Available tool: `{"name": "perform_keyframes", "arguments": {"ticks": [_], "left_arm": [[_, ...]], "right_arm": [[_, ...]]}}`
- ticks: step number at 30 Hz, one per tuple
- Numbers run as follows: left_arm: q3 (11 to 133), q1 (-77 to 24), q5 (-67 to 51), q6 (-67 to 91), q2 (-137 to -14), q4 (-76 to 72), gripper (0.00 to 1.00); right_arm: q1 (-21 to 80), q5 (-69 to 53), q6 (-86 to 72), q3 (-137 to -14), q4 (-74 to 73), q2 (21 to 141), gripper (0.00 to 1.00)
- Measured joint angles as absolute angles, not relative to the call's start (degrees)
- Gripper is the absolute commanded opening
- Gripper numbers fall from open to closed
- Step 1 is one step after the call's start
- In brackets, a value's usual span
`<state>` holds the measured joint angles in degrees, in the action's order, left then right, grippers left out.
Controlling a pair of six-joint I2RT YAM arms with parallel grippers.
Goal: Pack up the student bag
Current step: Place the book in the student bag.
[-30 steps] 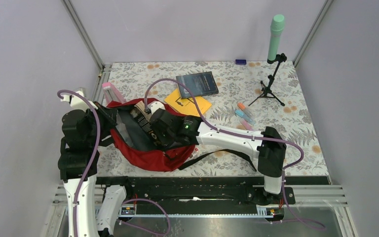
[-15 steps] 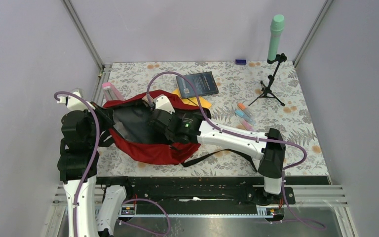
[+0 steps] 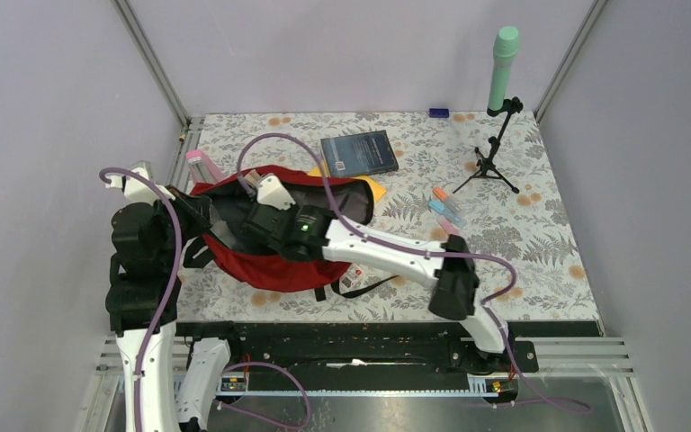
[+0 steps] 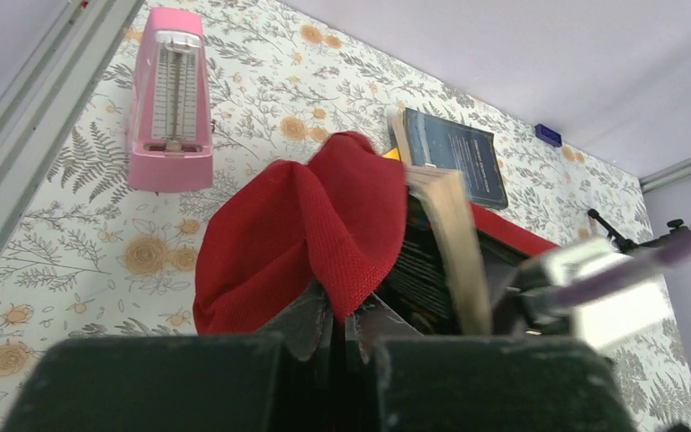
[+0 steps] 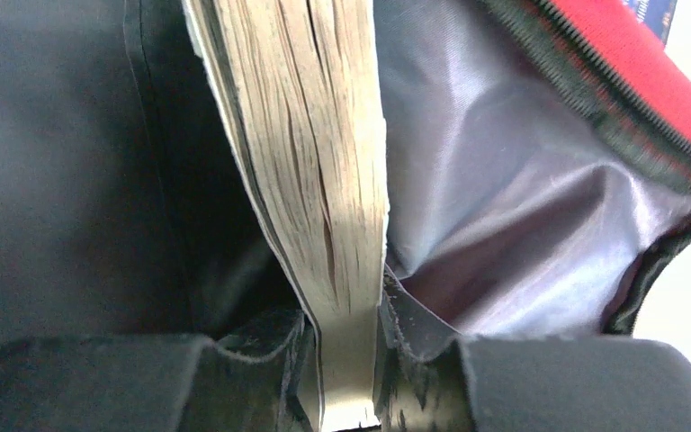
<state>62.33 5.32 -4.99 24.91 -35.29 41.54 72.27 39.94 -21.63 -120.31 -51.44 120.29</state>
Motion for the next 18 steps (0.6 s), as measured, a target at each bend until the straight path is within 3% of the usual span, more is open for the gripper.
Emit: {"name": "perform_keyframes", "arguments": {"ticks": [5, 9, 11, 12, 14, 18], "left_arm": [[61.3, 5.3, -6.5, 25.1, -35.2, 41.5, 0.0], [60.5, 5.3, -7.0, 25.1, -35.2, 41.7, 0.0], [60.3, 5.3, -7.0, 25.0, -35.1, 41.9, 0.0], [60.2, 5.3, -7.0, 24.9, -35.0, 41.8, 0.0], [60.1, 5.3, -6.9, 24.5, -35.0, 41.8, 0.0], [58.9, 5.3, -6.3, 23.7, -34.4, 41.7, 0.0]], "right_arm": [[73.2, 40.7, -20.8, -132.0, -54.8, 131.4, 0.0], [73.5, 41.4, -20.2, -133.4, -55.0, 135.0, 0.02], [73.4, 41.1, -20.1, -133.3, -55.0, 135.3, 0.19], [73.4, 40.9, -19.9, -133.3, -55.0, 135.3, 0.36], [73.3, 40.0, -19.7, -132.2, -53.9, 134.9, 0.57], [73.0, 34.8, -20.3, -124.2, -49.5, 131.7, 0.69]]}}
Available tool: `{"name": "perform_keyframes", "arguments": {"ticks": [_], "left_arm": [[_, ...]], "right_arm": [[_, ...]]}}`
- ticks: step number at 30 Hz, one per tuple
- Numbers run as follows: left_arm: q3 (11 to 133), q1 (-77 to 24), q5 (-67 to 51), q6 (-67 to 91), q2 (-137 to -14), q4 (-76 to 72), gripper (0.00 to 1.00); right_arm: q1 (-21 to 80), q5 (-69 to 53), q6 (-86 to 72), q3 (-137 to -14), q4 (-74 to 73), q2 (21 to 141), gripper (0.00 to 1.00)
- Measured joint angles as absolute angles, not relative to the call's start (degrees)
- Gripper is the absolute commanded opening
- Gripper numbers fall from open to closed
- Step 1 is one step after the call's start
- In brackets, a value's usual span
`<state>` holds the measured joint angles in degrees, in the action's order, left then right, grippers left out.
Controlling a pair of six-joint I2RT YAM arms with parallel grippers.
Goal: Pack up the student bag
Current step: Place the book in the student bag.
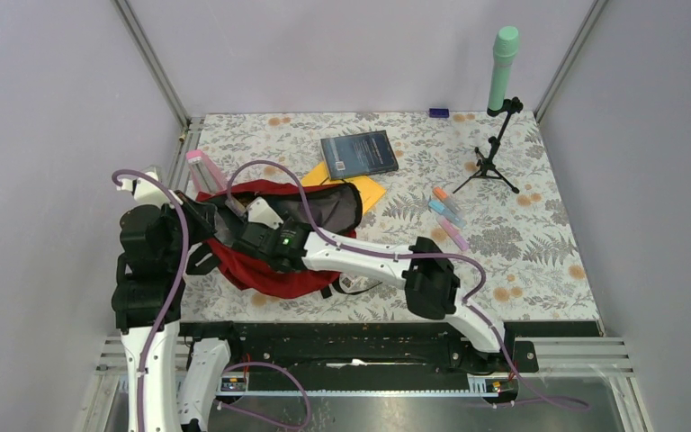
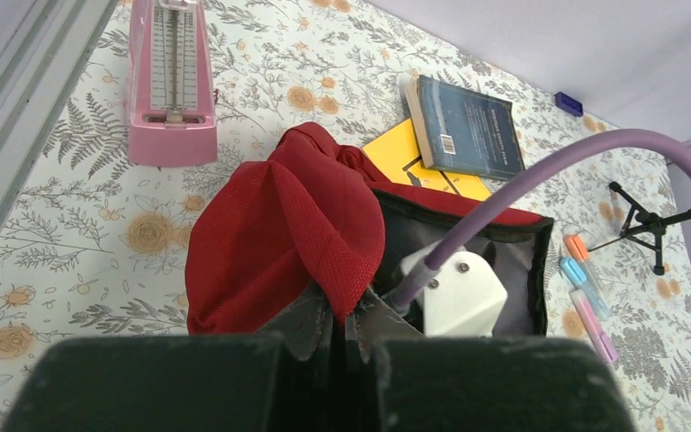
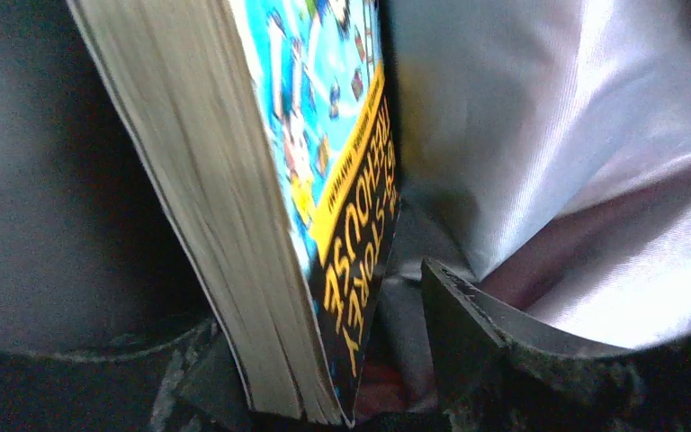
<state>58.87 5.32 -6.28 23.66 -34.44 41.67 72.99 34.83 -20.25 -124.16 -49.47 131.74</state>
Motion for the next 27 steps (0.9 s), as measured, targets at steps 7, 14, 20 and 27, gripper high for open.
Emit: {"name": "perform_keyframes", "arguments": {"ticks": [7, 14, 20, 27], "left_arm": [[58.0, 5.3, -5.1, 22.8, -34.1, 41.8, 0.0], [55.6, 5.3, -1.9, 20.9, -33.7, 40.6, 0.0], [52.3, 5.3, 3.8, 19.0, -33.4, 39.8, 0.0], [47.1, 5.3, 9.9, 18.4, -29.2, 35.4, 0.0]], "right_arm": [[72.0, 29.4, -20.4, -113.3, -42.8, 122.9, 0.78], [70.2, 23.4, -20.6, -102.2, -33.9, 108.1, 0.88], [67.3, 19.4, -21.8, -94.3, -29.0, 97.4, 0.94], [60.1, 16.8, -25.4, -77.9, -23.6, 83.9, 0.98]]}}
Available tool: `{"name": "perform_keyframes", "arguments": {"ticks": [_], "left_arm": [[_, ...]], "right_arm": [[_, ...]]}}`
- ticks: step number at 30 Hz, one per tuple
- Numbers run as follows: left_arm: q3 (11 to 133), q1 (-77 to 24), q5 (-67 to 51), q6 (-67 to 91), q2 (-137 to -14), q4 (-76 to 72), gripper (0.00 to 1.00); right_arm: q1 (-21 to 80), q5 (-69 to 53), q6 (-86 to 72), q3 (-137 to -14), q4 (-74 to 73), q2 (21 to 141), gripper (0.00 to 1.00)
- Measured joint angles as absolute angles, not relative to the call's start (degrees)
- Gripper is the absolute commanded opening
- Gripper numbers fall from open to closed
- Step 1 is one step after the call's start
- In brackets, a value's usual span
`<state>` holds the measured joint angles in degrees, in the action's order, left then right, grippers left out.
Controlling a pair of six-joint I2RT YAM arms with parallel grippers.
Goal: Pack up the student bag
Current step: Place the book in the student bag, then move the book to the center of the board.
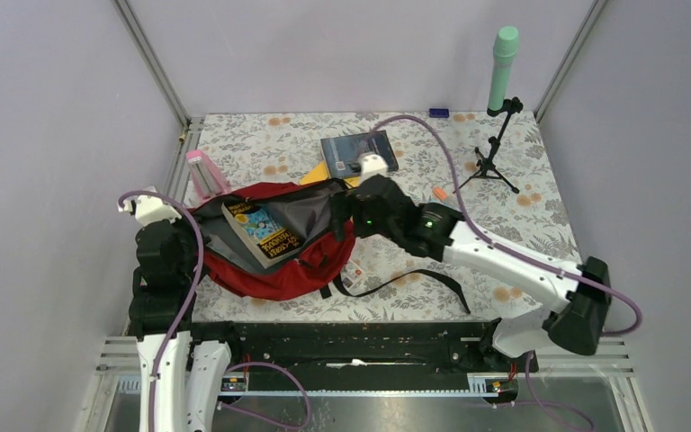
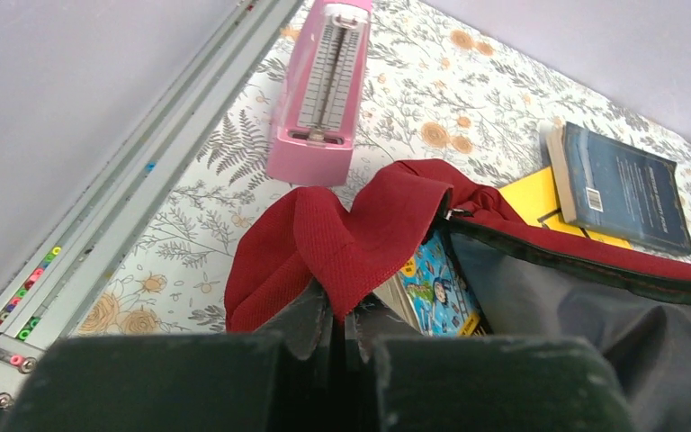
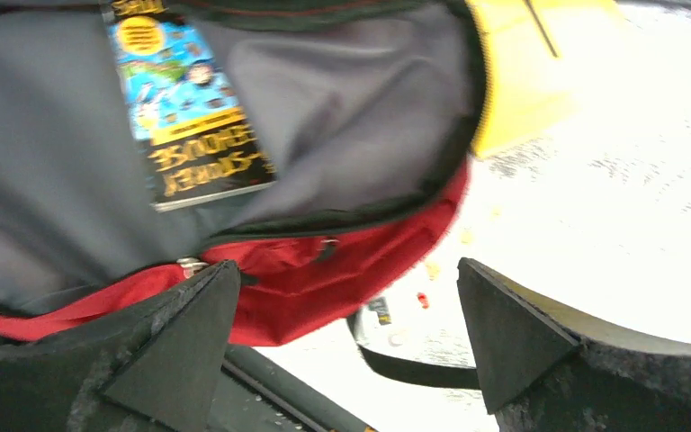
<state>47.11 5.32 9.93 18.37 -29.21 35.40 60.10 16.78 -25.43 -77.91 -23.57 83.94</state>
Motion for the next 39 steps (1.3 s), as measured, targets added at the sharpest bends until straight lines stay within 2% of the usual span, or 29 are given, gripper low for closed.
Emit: {"name": "perform_keyframes", "arguments": {"ticks": [6, 15, 28, 32, 39], "left_arm": [[43.3, 5.3, 14.2, 18.4, -27.2, 31.8, 0.0], [41.2, 5.3, 19.6, 18.4, -24.7, 30.7, 0.0], [41.1, 5.3, 18.0, 19.7, -26.0, 29.8, 0.0], [41.1, 5.7, 16.9, 19.9, -26.6, 29.4, 0.0], [41.1, 5.9, 15.8, 20.0, -26.6, 29.4, 0.0]], "right_arm": [[49.7, 15.5, -28.8, -65.0, -19.3, 75.7, 0.98], [35.3, 10.5, -39.6, -52.9, -5.8, 76.7, 0.89], [31.2, 9.2, -63.7, -58.9, 18.8, 104.8, 0.75], [29.5, 9.6, -69.4, -63.2, 22.0, 112.8, 0.74], [27.5, 12.6, -75.9, -69.2, 22.1, 118.0, 0.71]]}}
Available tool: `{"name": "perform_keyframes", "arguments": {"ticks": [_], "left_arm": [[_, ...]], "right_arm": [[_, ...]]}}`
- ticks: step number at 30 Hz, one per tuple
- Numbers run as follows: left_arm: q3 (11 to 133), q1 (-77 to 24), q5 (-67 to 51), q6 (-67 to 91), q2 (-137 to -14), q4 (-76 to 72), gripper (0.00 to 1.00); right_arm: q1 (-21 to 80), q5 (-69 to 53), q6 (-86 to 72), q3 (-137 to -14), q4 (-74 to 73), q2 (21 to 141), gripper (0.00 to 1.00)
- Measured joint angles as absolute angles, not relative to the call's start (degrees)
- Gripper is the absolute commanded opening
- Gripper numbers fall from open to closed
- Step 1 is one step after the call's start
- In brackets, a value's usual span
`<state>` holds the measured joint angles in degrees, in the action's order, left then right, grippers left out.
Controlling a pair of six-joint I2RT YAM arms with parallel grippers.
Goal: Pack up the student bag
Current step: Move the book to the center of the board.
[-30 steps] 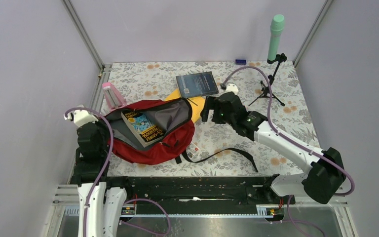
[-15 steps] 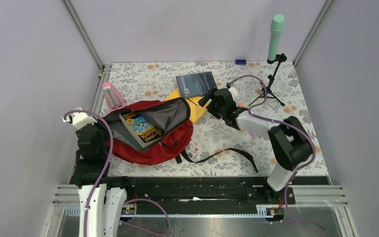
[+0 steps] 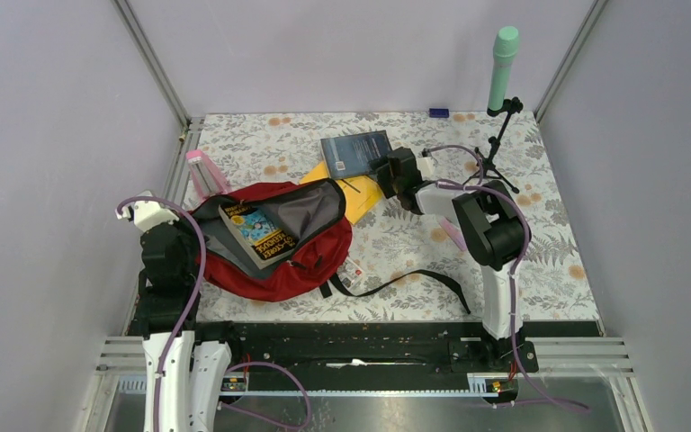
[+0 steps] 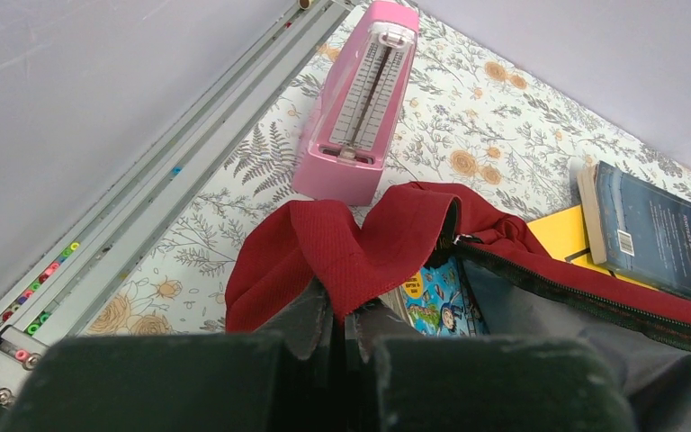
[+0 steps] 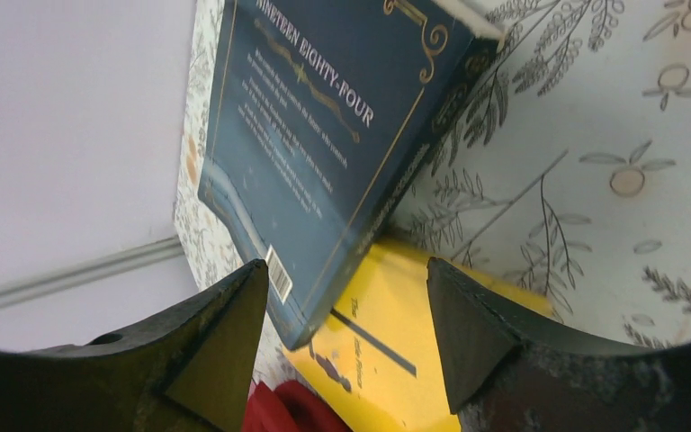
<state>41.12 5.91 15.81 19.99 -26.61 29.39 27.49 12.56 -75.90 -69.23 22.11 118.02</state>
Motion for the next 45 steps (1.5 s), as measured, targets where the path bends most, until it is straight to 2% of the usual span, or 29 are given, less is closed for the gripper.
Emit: {"name": "perform_keyframes", "arguments": {"ticks": [8, 25, 34, 41, 44, 45], "left_arm": [[41.1, 6.2, 15.0, 20.0, -26.6, 29.2, 0.0], [41.1, 6.3, 15.0, 20.0, -26.2, 28.9, 0.0], [41.1, 6.3, 15.0, 20.0, -25.7, 28.9, 0.0], [41.1, 6.4, 15.0, 20.0, -25.6, 29.0, 0.0], [41.1, 6.5, 15.0, 20.0, -25.6, 29.0, 0.0], [41.1, 6.5, 15.0, 20.0, -25.6, 29.0, 0.0]], "right_arm": [[26.2, 13.4, -80.3, -77.9, 16.8, 124.8, 0.72], [26.2, 14.6, -86.9, -87.7, 7.8, 129.3, 0.7], [26.2, 15.6, -85.8, -91.4, 2.0, 130.8, 0.45], [26.2, 16.5, -85.9, -92.0, 2.7, 131.4, 0.17], [26.2, 17.0, -86.3, -91.2, 4.8, 131.4, 0.0], [26.2, 17.1, -86.4, -90.5, 6.0, 131.3, 0.0]]}}
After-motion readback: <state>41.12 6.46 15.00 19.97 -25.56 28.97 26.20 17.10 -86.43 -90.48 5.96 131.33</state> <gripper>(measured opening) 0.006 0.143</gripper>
